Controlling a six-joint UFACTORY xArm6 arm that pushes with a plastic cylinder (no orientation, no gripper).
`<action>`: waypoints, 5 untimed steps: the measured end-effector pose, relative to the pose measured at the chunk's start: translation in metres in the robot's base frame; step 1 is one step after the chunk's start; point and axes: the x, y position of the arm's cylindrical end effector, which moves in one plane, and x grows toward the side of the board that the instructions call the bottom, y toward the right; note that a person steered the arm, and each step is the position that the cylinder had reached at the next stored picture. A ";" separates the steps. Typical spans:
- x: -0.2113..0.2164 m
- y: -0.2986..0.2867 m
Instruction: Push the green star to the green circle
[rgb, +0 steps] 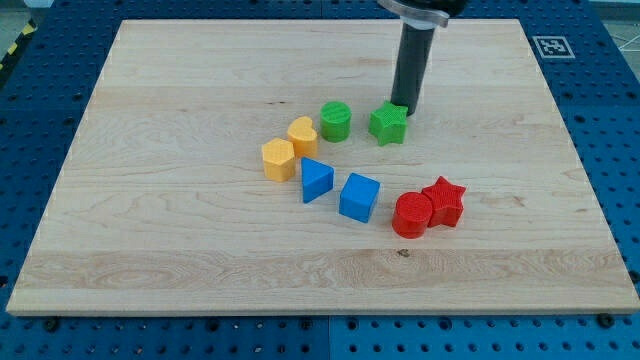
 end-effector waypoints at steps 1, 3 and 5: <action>0.007 0.014; 0.017 0.013; 0.020 0.002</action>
